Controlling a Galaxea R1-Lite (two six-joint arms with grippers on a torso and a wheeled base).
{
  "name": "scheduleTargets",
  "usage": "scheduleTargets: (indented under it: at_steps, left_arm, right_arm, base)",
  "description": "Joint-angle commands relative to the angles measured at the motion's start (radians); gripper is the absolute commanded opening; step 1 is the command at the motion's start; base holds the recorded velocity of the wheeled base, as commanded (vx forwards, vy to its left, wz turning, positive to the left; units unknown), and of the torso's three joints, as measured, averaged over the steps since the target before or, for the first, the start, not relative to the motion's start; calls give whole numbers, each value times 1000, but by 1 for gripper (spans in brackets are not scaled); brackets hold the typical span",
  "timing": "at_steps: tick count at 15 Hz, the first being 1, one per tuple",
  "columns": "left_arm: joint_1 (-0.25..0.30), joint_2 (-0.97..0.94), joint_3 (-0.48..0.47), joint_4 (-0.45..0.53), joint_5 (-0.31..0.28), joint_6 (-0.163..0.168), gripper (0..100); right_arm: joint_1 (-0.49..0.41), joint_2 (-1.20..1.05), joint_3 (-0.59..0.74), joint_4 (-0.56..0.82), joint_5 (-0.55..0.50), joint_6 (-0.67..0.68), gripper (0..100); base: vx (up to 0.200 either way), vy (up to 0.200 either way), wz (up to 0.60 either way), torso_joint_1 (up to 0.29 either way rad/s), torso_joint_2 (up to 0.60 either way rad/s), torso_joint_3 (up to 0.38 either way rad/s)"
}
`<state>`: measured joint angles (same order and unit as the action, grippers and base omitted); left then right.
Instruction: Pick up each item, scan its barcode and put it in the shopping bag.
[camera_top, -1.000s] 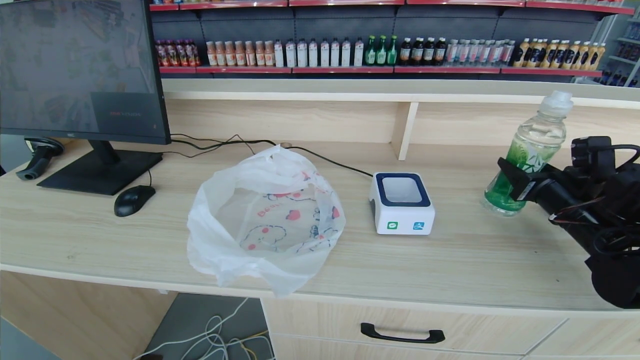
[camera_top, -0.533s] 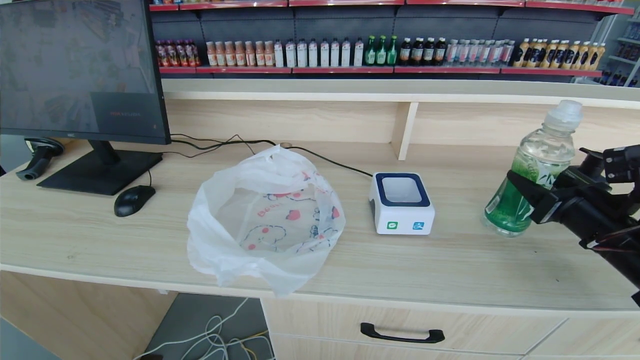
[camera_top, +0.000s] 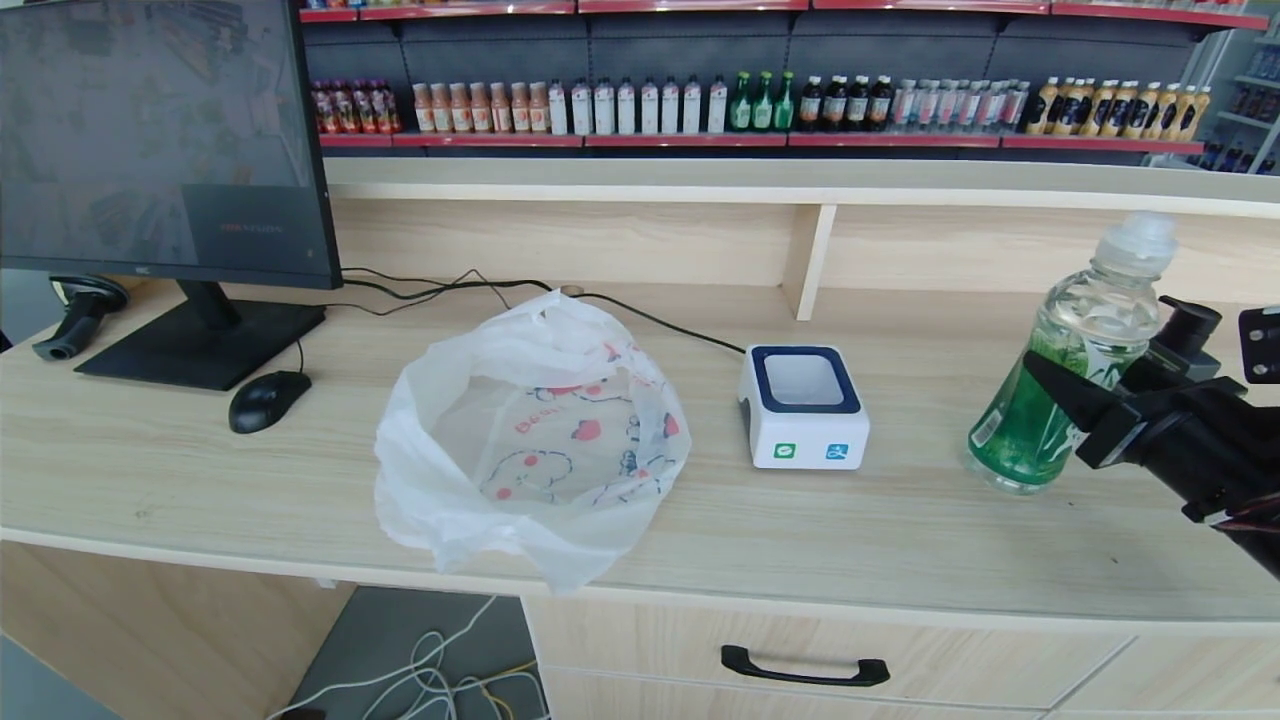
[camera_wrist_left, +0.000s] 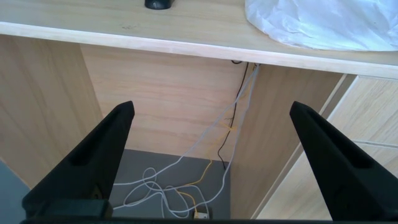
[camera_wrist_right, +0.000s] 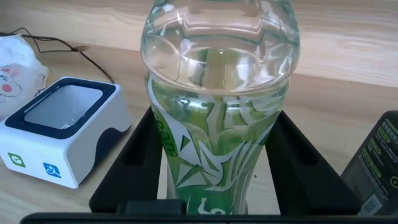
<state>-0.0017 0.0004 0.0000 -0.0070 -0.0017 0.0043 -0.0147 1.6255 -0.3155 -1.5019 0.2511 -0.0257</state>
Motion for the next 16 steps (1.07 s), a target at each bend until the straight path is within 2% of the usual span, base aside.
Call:
scheduleTargets:
  at_steps: [1,5,6,12,14,16]
  left_arm:
    - [0,0,0,-1,0,-1,100]
    - [0,0,0,1,0,0,100]
    - [0,0,0,1,0,0,100]
    - [0,0,0,-1,-1,0,100]
    - [0,0,0,-1,0,0,100]
    - [0,0,0,-1,0,0,100]
  right_arm:
    - [-2,19,3,3,1,0,0]
    - [-4,34,-7,3,1,13,0]
    - [-5,33,0,2,1,15,100]
    - [-5,23,23,2,-16,10,100]
    - [2,56,1,2,-102,-3,100]
    - [22,77,-10,3,-136,-5,100]
  base:
    - [0,0,0,0,0,0]
    - [0,0,0,0,0,0]
    - [0,0,0,0,0,0]
    - [0,0,0,0,0,0]
    - [0,0,0,0,0,0]
    - [0,0,0,0,0,0]
